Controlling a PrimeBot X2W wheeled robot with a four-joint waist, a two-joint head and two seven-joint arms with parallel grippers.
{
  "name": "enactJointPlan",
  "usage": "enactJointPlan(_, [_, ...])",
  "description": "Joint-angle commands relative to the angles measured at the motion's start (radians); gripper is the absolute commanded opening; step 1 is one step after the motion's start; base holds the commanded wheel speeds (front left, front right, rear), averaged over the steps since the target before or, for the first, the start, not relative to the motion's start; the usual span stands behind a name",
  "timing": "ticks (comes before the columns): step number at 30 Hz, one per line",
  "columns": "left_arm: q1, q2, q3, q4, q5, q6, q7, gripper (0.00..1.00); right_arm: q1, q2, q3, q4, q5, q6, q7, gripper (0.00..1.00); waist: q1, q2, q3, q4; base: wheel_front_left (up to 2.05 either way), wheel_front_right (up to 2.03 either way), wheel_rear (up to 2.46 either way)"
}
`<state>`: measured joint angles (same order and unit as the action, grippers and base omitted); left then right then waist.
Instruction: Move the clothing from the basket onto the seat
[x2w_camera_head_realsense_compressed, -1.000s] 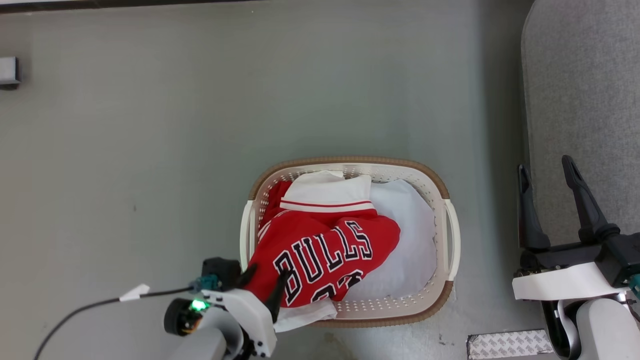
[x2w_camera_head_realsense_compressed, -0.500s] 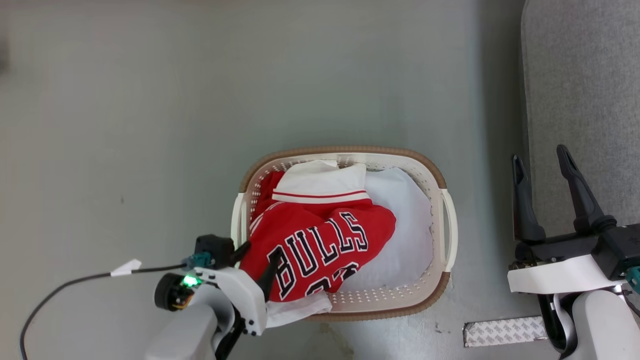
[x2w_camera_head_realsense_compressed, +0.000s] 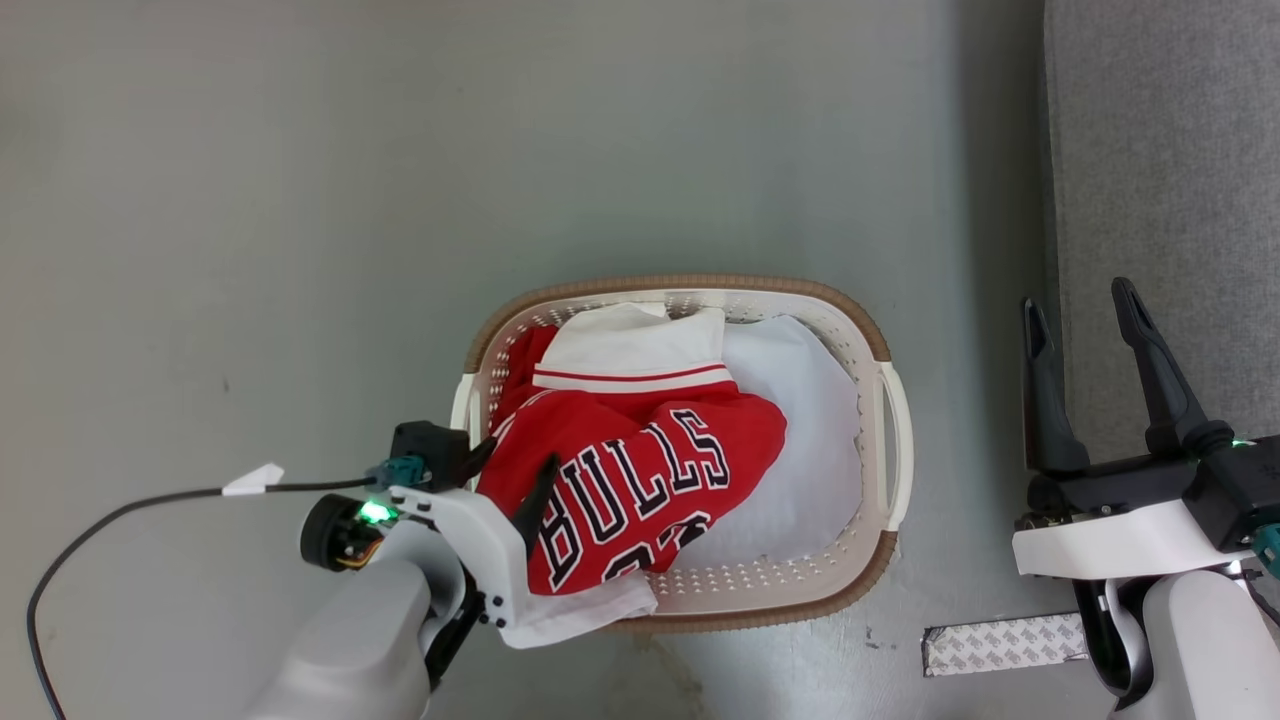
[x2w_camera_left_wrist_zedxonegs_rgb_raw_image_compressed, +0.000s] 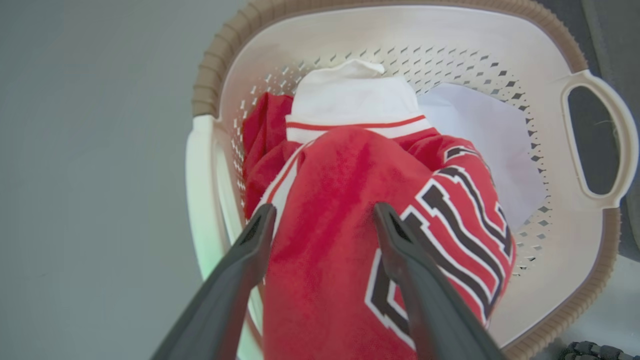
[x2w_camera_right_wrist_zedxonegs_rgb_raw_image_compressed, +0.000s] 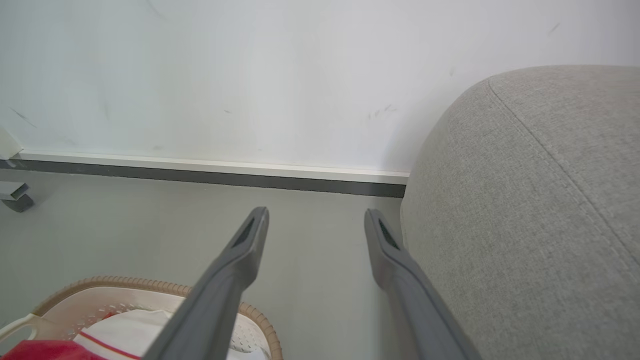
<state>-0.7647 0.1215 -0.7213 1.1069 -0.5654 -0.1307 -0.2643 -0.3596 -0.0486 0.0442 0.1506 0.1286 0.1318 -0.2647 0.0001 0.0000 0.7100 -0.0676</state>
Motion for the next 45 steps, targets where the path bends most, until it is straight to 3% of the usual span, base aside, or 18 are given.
enactJointPlan(1, [-0.015,0.003,-0.008,0.013,-0.012,0.002,0.001,1.0,-0.01,-0.003,0.002,-0.005,0.013,-0.002,0.0,1.0,-0.0001,0.0,0.003,-0.001,0.0,0.0,0.0])
enactJointPlan(15, [-0.069,-0.022,-0.124,0.056,-0.074,0.002,0.056,1.0,-0.023,-0.003,0.014,-0.003,0.018,-0.002,0.0,1.0,-0.0001,0.0,0.019,-0.008,0.0,0.0,0.0])
enactJointPlan(17, [-0.07,-0.023,-0.14,0.057,-0.083,0.002,0.064,0.8,-0.026,-0.003,0.015,-0.004,0.018,-0.002,0.0,1.0,-0.0001,0.0,0.021,-0.009,0.0,0.0,0.0])
enactJointPlan(18, [-0.07,-0.024,-0.149,0.058,-0.09,0.002,0.067,0.44,-0.028,-0.003,0.015,-0.003,0.018,-0.002,0.0,1.0,-0.0001,0.0,0.022,-0.01,0.0,0.0,0.0])
enactJointPlan(19, [-0.068,-0.026,-0.161,0.052,-0.094,0.002,0.071,0.25,-0.028,-0.003,0.016,-0.003,0.017,-0.002,0.0,1.0,-0.0001,0.0,0.022,-0.011,0.0,0.0,0.0])
enactJointPlan(20, [-0.062,-0.029,-0.179,0.042,-0.101,0.002,0.081,0.0,-0.028,-0.003,0.016,-0.002,0.016,-0.002,0.0,1.0,-0.0001,0.0,0.021,-0.012,0.0,0.0,0.0])
enactJointPlan(29, [-0.012,-0.006,-0.264,-0.029,-0.207,0.002,0.073,0.0,-0.004,-0.003,0.009,0.019,0.01,-0.002,0.0,1.0,-0.0001,0.0,-0.057,-0.015,0.0,0.0,0.0])
enactJointPlan(39, [0.127,0.067,-0.36,-0.175,-0.333,0.002,0.019,0.0,0.077,-0.003,0.015,0.067,0.048,-0.002,0.0,1.0,-0.0001,0.0,-0.294,0.01,0.0,0.0,0.0])
enactJointPlan(45, [0.198,0.119,-0.362,-0.263,-0.377,0.002,0.004,0.0,0.134,-0.004,0.025,0.096,0.07,-0.002,0.0,1.0,-0.0001,0.0,-0.433,0.024,0.0,0.0,0.0])
